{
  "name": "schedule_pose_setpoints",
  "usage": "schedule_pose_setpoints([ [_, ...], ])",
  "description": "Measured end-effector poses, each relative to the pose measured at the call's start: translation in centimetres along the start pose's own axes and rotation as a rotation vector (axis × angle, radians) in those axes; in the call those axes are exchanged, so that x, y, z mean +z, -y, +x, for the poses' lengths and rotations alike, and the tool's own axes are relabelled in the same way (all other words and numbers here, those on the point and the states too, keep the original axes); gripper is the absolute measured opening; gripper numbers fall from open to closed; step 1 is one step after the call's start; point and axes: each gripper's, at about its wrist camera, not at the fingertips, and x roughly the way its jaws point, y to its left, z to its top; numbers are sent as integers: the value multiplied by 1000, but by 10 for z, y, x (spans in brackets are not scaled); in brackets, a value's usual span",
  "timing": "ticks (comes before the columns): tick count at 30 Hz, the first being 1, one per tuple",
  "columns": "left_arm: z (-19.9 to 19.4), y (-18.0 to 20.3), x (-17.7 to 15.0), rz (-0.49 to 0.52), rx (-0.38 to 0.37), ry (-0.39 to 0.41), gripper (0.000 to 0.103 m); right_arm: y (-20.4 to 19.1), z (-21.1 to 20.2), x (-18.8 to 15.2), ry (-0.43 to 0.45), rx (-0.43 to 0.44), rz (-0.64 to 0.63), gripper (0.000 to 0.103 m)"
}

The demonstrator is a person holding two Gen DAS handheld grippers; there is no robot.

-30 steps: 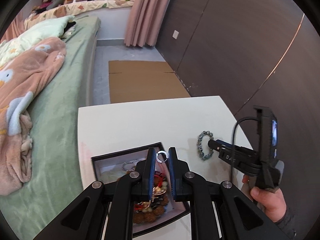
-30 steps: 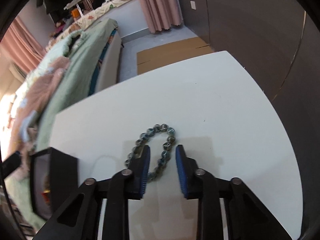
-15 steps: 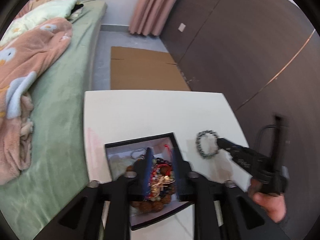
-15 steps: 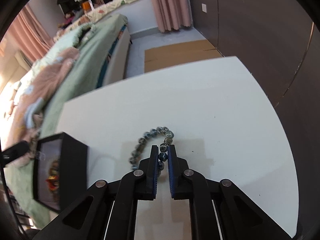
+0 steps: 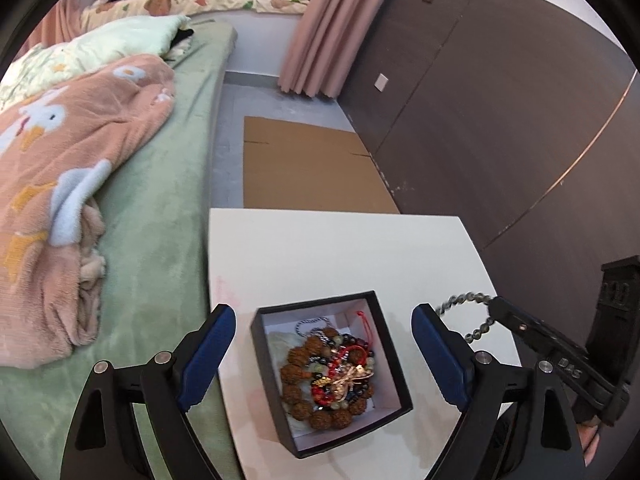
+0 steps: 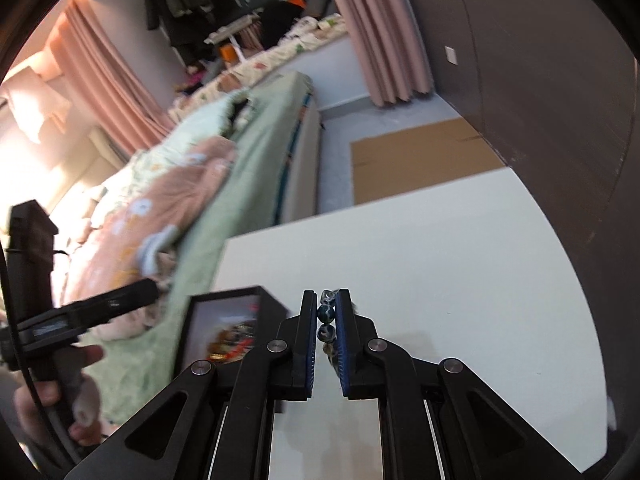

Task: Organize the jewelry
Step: 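Lower the grey bead bracelet into the black box and open the right tool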

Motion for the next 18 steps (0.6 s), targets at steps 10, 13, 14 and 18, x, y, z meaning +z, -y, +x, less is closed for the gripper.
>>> schedule_pose_setpoints([
  [10, -13, -16, 3, -22, 5, 45, 90, -41, 1, 2, 11, 146, -3, 10],
  [13, -12, -25, 3, -39, 19, 47, 97, -50, 3, 2, 15, 166, -22, 11],
  [14, -11, -27, 3, -42, 22, 47, 98, -54, 4, 1, 13, 176, -28, 11],
  [18, -12, -37, 5, -59, 29, 47, 98, -70, 12, 1, -1, 213, -51, 11],
])
